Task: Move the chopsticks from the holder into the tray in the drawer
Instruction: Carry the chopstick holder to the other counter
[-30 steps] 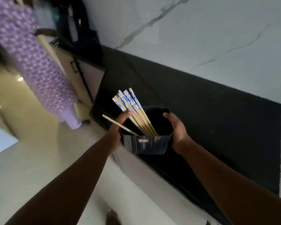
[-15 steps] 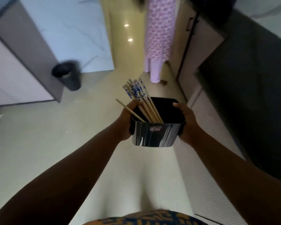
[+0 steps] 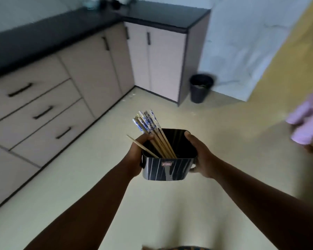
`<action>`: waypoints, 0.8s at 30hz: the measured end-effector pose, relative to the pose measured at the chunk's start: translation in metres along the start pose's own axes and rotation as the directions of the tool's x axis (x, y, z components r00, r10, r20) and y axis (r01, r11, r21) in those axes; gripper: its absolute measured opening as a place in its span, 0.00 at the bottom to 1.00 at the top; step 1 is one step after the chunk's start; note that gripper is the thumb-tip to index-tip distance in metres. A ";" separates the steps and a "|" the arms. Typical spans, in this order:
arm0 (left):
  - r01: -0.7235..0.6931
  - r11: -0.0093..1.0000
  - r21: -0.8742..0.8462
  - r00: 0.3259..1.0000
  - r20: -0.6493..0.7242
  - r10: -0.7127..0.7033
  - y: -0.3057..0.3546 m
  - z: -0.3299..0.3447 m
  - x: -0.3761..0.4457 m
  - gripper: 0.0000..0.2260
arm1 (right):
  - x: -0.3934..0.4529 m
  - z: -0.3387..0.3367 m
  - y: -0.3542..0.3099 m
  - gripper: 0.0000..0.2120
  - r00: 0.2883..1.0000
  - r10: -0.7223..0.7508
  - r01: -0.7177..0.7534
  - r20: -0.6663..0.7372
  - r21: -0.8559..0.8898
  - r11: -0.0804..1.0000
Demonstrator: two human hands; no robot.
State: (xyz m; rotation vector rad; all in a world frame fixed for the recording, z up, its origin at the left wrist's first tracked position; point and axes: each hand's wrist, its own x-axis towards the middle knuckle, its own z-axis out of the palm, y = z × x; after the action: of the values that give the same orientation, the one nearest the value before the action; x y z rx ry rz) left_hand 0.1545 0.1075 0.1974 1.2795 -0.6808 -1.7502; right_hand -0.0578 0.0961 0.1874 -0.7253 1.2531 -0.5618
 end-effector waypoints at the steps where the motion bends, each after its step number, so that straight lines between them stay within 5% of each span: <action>1: -0.016 1.000 -0.015 0.999 -0.045 0.016 0.011 -0.027 -0.005 0.23 | 0.011 0.028 -0.009 0.33 0.999 0.012 -0.013 0.048 0.010 1.000; 5: -0.103 0.993 -0.064 0.978 -0.190 0.089 0.048 -0.117 -0.029 0.16 | 0.048 0.131 -0.039 0.31 0.973 0.091 -0.090 0.214 -0.014 0.996; 11: -0.237 0.962 -0.134 0.886 -0.437 0.157 0.078 -0.214 -0.053 0.18 | 0.102 0.250 -0.073 0.32 0.929 0.177 -0.120 0.323 -0.191 0.974; 15: -0.308 0.937 -0.162 0.813 -0.557 0.171 0.105 -0.265 -0.050 0.24 | 0.142 0.313 -0.100 0.35 0.902 0.199 -0.088 0.384 -0.287 0.954; 24: -0.583 0.808 -0.082 0.620 -0.688 0.377 0.216 -0.357 -0.010 0.20 | 0.234 0.440 -0.226 0.37 0.849 0.187 0.055 0.494 -0.434 0.899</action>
State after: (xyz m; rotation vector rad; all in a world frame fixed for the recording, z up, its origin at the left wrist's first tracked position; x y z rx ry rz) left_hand 0.5591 0.0261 0.2593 1.2210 -0.2862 -0.8187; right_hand 0.4265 -0.1443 0.2722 -1.1191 0.8773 0.0055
